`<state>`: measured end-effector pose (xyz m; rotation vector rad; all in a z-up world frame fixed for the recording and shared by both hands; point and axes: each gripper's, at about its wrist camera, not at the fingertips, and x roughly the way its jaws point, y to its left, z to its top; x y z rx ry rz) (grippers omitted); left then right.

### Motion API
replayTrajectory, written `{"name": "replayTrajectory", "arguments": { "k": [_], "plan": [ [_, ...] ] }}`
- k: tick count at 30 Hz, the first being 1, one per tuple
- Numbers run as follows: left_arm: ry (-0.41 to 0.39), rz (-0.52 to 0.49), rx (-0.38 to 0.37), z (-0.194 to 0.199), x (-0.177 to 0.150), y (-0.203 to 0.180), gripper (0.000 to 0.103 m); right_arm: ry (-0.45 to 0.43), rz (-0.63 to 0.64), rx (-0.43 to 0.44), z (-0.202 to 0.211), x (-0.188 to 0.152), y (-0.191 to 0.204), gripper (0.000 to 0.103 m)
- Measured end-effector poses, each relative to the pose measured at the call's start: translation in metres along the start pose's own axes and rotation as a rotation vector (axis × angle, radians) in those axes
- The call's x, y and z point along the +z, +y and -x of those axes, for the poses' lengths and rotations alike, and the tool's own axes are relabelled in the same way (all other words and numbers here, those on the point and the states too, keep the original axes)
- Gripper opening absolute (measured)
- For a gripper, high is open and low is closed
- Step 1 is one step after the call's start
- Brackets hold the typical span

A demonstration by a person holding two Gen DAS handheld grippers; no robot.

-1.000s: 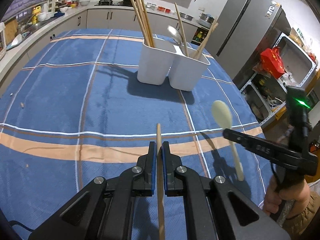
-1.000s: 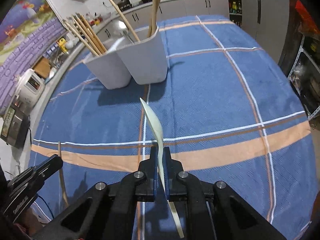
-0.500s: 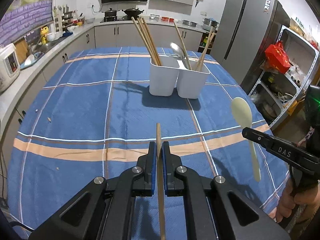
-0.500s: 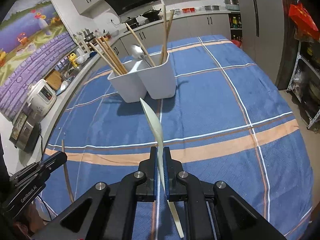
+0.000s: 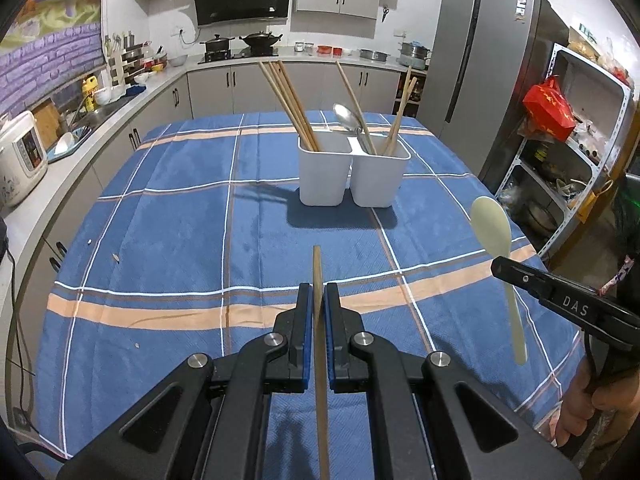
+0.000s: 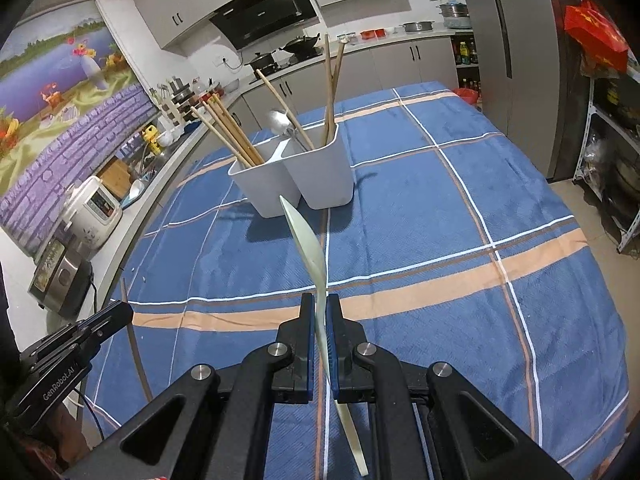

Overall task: Organize utensils
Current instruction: 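Carry the chopstick and white spoon upright toward the white holder with both tools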

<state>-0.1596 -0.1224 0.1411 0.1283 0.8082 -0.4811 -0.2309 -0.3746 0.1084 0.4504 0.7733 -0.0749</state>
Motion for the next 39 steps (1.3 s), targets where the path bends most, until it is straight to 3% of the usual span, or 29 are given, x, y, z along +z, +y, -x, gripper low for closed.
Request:
{"name": "replayTrajectory", "arguments": {
  "k": [16,24,39],
  "plan": [
    [-0.054,-0.028,0.014,0.024,0.006,-0.003,0.005,-0.057,-0.013,0.049,0.021,-0.005,0.004,0.006],
    [-0.156,0.005,-0.044,0.053,0.014,0.001,0.005,-0.083,-0.037,0.053,0.035,-0.007,-0.002,0.006],
    [-0.303,0.022,-0.071,0.112,0.031,0.004,0.005,-0.109,-0.005,0.078,0.046,-0.009,0.005,0.006]
  ]
}}
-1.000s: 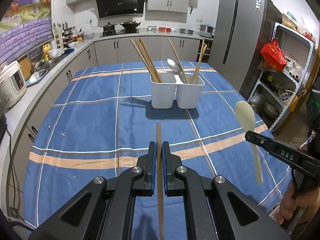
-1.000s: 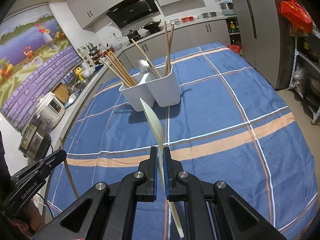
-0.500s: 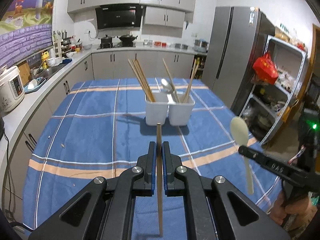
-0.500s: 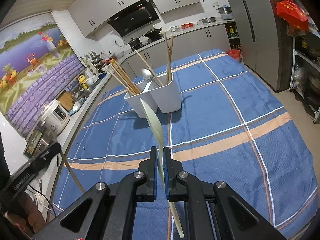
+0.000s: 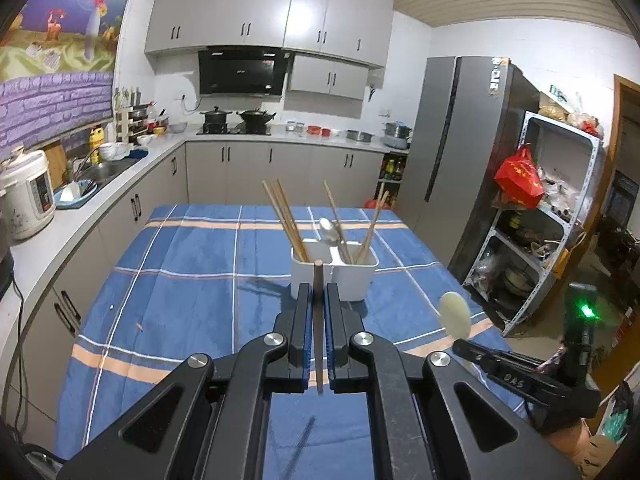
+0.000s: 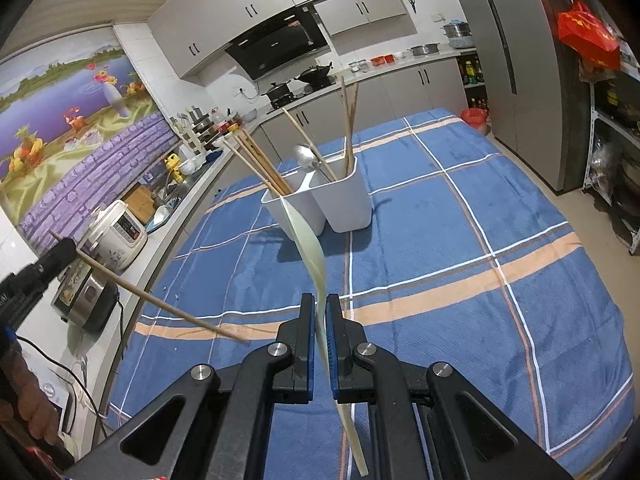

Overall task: Organize utensils
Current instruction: 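Carry the chopstick and white spoon upright toward the white holder with both tools, then lower the chopstick into the holder with the left tool while the right tool approaches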

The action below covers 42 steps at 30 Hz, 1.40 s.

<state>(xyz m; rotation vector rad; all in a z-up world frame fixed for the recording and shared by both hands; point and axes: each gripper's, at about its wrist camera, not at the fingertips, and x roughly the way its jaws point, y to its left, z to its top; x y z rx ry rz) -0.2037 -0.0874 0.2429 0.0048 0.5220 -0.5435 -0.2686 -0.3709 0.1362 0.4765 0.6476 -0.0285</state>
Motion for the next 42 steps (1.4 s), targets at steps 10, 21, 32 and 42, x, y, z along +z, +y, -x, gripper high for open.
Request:
{"name": "replayTrajectory", "arguments": {
  "k": [10,21,32,42],
  "plan": [
    [-0.012,-0.009,-0.036,0.010,0.010,-0.004,0.005,-0.021,0.000,0.017,0.007,0.003,0.002,0.006],
    [-0.016,-0.018,-0.016,0.009,0.016,-0.005,0.005,-0.043,-0.004,0.040,0.012,0.009,0.002,0.006],
    [-0.064,-0.032,-0.023,0.014,0.044,-0.002,0.005,-0.056,0.020,0.029,0.015,0.028,0.002,0.006],
    [-0.103,-0.025,-0.051,0.012,0.069,0.004,0.005,-0.064,0.003,0.035,0.012,0.050,-0.005,0.006]
  ]
}}
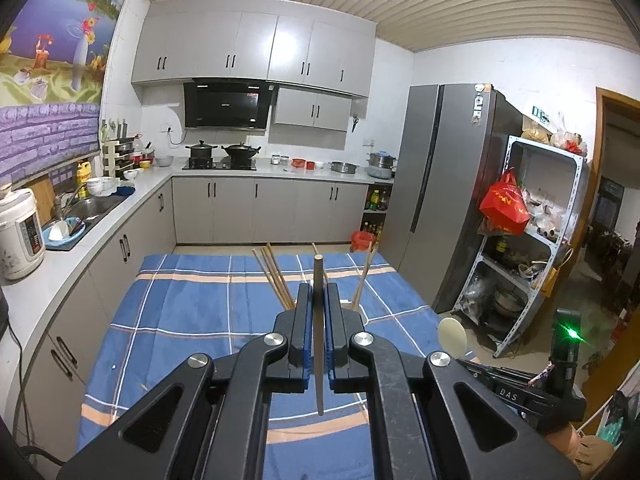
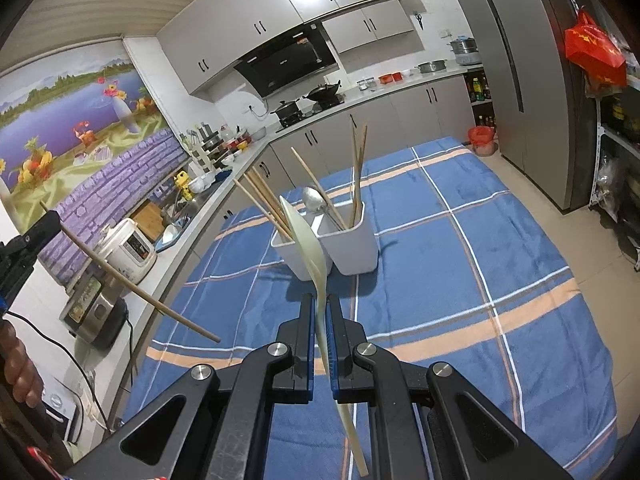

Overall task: Organize utensils
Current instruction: 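Lower the chopstick into the holder with the left tool while the right tool approaches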

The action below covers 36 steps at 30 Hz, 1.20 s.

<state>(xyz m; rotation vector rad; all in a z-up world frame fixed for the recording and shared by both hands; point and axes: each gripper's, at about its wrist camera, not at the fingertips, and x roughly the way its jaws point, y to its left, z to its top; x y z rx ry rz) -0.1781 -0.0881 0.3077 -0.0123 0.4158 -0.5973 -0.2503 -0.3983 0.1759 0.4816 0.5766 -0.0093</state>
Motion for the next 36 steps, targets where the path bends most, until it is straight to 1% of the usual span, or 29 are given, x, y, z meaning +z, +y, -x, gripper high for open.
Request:
{"name": "replayTrajectory", "arguments": {
  "k": [2,8,13,20,24,28,36],
  "plan": [
    [0.002,0.006,-0.011,-0.005,0.005,0.001,0.005,-0.006,-0.007,0.014,-0.002,0.006,0.001,0.006],
    [-0.012,-0.009,-0.013,-0.021,0.022,0.001,0.005,-0.032,-0.051,0.099,-0.013,0.028,0.003,0.006],
    [0.002,-0.031,-0.005,-0.045,0.038,0.003,0.005,-0.043,-0.082,0.148,-0.030,0.048,0.004,0.006],
    [0.063,-0.097,0.018,-0.098,0.053,0.004,0.005,-0.047,-0.098,0.152,-0.059,0.075,0.007,0.006],
    [0.109,-0.107,0.013,-0.128,0.056,0.008,0.005,-0.047,-0.106,0.147,-0.073,0.086,0.008,0.006],
    [0.144,-0.108,0.006,-0.153,0.060,0.013,0.005,-0.042,-0.110,0.143,-0.084,0.090,0.006,0.006],
    [0.180,-0.145,0.014,-0.184,0.066,0.013,0.005,-0.034,-0.149,0.125,-0.101,0.093,-0.009,0.006]
  ]
}}
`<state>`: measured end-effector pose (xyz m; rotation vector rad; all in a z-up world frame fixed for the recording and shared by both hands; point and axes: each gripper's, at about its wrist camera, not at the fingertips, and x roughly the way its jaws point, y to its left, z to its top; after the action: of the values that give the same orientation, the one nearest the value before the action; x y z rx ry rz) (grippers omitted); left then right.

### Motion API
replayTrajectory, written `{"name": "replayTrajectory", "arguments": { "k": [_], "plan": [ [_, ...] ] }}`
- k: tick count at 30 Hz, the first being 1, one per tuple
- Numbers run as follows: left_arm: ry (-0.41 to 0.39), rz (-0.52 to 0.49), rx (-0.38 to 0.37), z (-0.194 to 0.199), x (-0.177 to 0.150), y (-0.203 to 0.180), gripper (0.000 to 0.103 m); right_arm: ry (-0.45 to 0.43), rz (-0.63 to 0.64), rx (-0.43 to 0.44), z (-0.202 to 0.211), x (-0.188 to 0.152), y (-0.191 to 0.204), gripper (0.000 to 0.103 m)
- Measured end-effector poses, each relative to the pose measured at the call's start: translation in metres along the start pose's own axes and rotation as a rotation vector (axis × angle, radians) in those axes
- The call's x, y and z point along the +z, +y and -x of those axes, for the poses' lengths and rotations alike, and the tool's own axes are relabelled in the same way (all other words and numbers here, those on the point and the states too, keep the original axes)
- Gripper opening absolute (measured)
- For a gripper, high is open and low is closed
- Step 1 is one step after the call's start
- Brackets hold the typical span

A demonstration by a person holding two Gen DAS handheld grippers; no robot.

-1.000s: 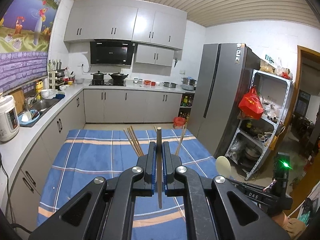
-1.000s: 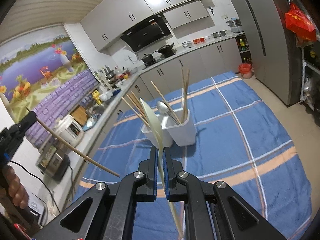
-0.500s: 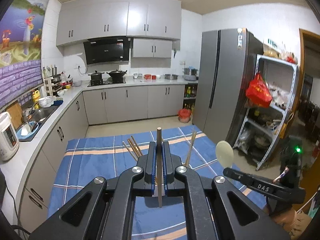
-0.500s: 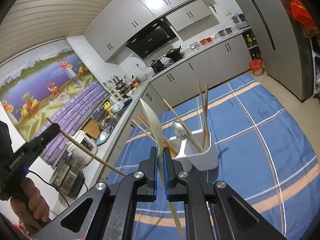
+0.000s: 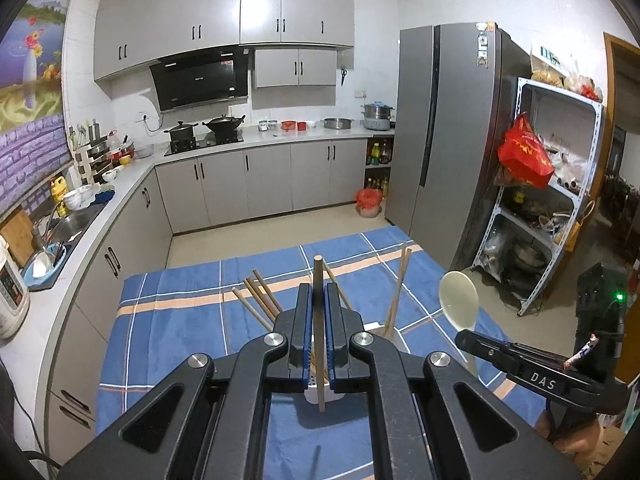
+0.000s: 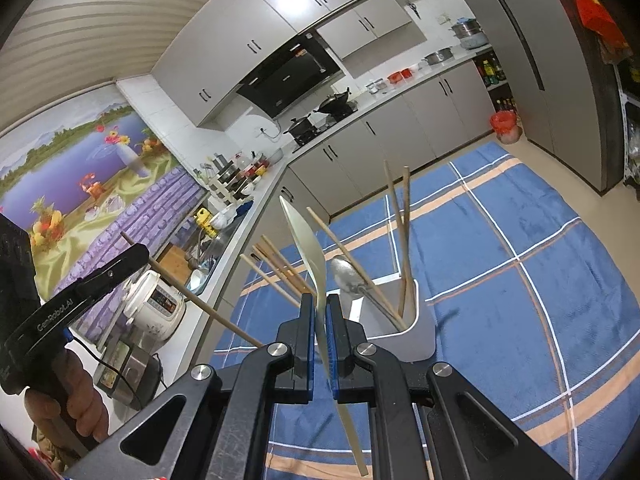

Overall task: Organize utensils
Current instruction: 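Lower the chopstick into the holder with the left tool while the right tool approaches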

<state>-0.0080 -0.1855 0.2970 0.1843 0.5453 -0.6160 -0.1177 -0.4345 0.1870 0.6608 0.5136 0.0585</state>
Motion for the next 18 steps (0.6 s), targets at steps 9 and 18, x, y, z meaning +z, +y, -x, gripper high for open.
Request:
{"name": "replayTrajectory", "arguments": {
  "k": [9,18],
  "plan": [
    [0.030,-0.013,0.002,-0.028,0.007,0.001,0.005,0.005,-0.034,-0.020,-0.009,0.004,-0.018,0.006],
    [0.048,-0.007,-0.004,-0.041,0.010,0.001,0.005,0.012,-0.042,-0.029,-0.016,0.005,-0.024,0.006]
  ]
}}
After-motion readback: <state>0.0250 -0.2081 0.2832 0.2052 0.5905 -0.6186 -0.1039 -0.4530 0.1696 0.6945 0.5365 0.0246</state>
